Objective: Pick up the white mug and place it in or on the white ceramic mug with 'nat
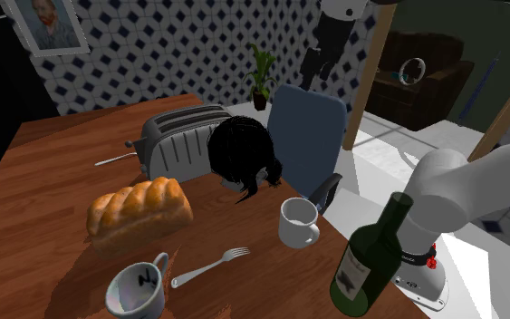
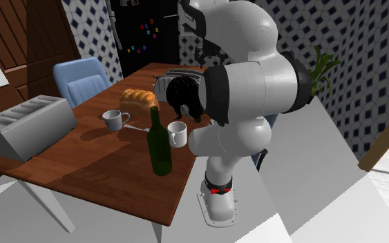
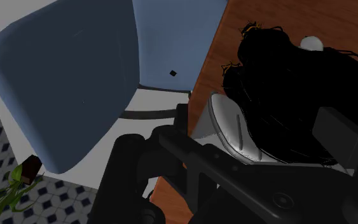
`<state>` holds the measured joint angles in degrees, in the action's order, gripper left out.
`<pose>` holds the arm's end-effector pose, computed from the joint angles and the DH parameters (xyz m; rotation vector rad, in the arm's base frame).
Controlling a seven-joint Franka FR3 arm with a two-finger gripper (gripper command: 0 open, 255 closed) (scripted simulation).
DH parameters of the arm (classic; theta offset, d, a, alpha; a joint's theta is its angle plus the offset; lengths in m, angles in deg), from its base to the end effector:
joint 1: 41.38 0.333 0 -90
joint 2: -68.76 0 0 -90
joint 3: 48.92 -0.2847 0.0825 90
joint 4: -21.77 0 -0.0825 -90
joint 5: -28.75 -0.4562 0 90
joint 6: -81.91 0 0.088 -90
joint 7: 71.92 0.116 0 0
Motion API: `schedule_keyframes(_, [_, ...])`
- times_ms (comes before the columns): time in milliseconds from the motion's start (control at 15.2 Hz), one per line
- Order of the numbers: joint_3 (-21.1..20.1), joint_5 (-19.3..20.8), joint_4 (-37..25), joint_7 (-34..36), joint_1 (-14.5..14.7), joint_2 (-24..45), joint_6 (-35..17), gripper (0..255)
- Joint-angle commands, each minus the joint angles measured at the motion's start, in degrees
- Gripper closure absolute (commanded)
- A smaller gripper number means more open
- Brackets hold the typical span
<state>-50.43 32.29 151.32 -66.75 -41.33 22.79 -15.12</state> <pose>0.4093 0.0071 0.6310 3.0503 -0.1045 0.3660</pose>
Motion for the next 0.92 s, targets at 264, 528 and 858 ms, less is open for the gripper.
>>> schedule_keyframes(264, [-1.33, -1.68, 8.11, 1.2, 1.34, -3.0, -3.69, 0])
schedule_keyframes(528, [-2.87, -3.66, 15.69, 2.43, 2.97, -5.54, -7.39, 0])
schedule_keyframes(858, [-5.16, -6.61, 24.47, 4.13, 5.59, -7.91, -12.2, 0])
